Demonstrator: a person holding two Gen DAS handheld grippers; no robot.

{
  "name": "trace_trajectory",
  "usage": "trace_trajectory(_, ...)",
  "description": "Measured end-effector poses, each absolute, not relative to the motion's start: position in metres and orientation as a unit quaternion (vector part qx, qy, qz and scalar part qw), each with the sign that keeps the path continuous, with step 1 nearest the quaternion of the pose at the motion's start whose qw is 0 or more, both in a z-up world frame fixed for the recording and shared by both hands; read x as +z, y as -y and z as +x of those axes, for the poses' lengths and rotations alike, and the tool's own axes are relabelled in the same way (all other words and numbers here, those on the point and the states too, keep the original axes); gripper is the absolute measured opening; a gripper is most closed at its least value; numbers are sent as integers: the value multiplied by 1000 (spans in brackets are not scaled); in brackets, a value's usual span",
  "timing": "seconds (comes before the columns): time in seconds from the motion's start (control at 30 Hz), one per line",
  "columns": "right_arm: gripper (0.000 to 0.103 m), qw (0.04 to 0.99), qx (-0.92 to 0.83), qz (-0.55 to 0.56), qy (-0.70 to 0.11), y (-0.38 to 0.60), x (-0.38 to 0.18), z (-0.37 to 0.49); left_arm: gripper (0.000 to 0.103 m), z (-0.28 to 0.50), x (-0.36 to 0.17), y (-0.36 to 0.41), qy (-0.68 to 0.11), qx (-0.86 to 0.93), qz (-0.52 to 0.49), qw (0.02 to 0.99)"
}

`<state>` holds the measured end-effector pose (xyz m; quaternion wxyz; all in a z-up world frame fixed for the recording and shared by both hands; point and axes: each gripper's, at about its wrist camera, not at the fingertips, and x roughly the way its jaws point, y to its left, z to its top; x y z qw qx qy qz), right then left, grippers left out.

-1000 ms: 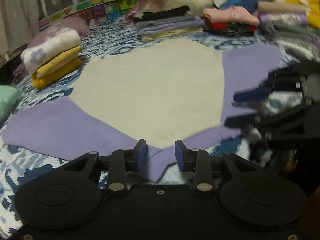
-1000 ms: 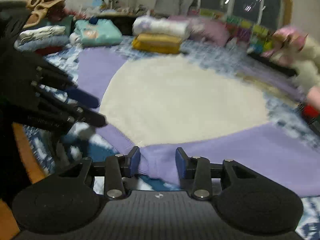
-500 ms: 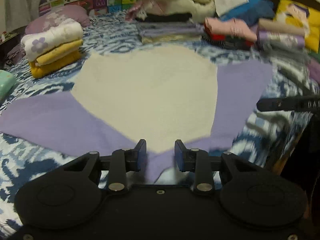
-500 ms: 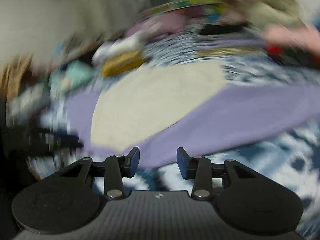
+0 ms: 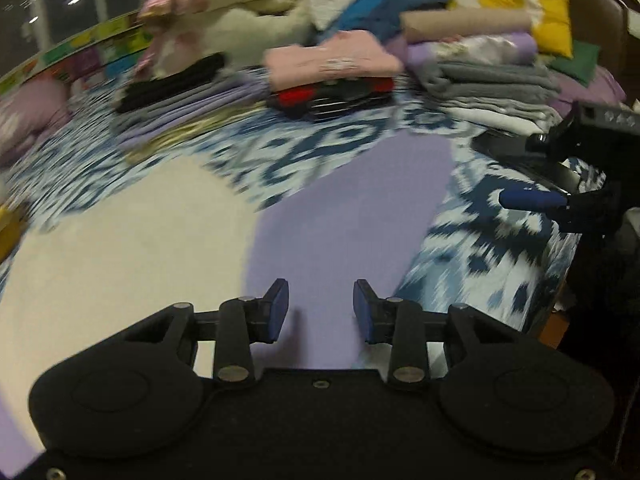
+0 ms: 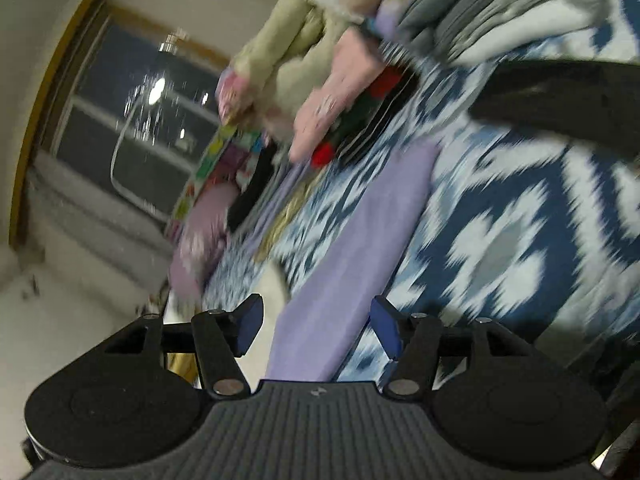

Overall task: Fold clothes
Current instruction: 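Grasp the lavender sleeve cuff with the left gripper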

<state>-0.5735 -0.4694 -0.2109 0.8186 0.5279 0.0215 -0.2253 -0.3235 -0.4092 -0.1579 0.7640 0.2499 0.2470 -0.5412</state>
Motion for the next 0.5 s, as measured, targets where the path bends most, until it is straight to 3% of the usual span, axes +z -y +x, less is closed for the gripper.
trace_trajectory(0.5, 64, 771, -254, 583, 47, 530, -231, -631, 35, -401, -191, 558, -174, -552, 367, 728)
